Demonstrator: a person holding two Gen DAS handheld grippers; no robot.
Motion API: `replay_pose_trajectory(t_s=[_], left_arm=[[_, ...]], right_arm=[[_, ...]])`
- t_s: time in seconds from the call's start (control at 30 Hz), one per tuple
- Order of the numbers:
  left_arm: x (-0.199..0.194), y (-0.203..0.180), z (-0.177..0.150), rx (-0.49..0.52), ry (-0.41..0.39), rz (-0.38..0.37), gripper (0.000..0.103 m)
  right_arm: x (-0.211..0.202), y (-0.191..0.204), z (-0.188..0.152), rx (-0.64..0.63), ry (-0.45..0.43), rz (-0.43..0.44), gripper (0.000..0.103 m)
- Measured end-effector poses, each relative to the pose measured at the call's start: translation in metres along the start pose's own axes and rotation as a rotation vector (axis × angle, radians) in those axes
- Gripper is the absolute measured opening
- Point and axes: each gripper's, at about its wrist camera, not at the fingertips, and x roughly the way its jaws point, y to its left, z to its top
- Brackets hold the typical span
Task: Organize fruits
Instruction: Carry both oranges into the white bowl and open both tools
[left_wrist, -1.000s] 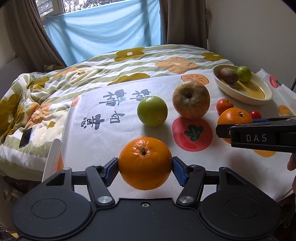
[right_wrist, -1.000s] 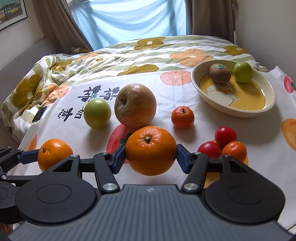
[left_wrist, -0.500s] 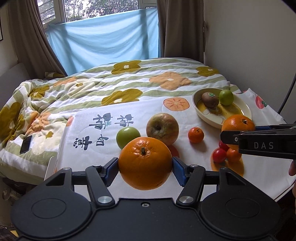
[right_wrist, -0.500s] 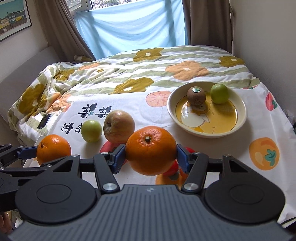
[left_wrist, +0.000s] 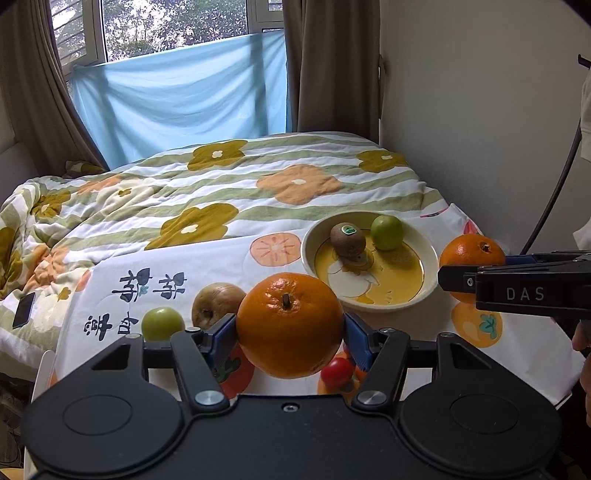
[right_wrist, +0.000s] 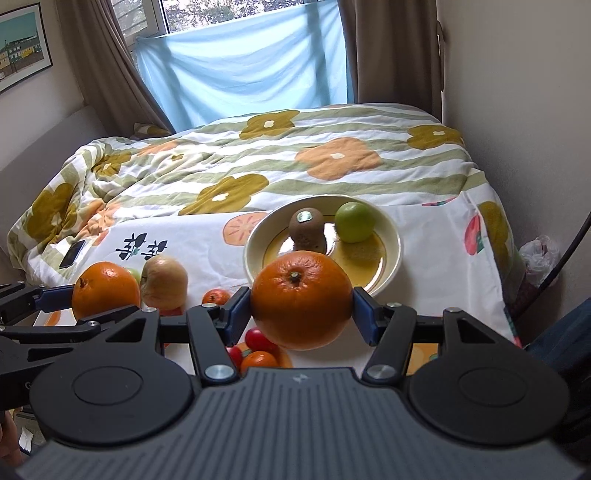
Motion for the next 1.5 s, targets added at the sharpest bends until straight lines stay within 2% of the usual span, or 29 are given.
replay_pose_trajectory(t_s=[0.33, 0.6, 0.83, 1.2, 1.4, 1.5], left_arm=[[0.047, -0.048, 0.034, 0.005, 0.000, 0.017, 0.066], [0.094, -0.065, 0.050, 0.005, 0.026, 0.054, 0.066], [0.133, -0.070, 0.053, 0.064, 0.068, 0.085, 0.066], [0.178, -0.083, 0.043, 0.191, 0.137, 0.091, 0.066], [0.188, -0.083, 0.043, 0.175, 0.171, 0.080, 0.067], [0.184, -0.082, 0.046, 0.176, 0.138, 0.072, 0.076]], right_arm=[[0.027, -0.063, 0.033, -0.017, -0.014, 0.015, 0.073], [0.066, -0.090, 0.046, -0.033, 0.018, 0.035, 0.073], [0.098, -0.097, 0.047, -0.032, 0.048, 0.043, 0.073], [0.128, -0.100, 0.049, -0.035, 0.076, 0.028, 0.073], [0.134, -0.100, 0.048, -0.041, 0.092, 0.019, 0.073], [0.135, -0.100, 0.049, -0.041, 0.095, 0.015, 0.073]])
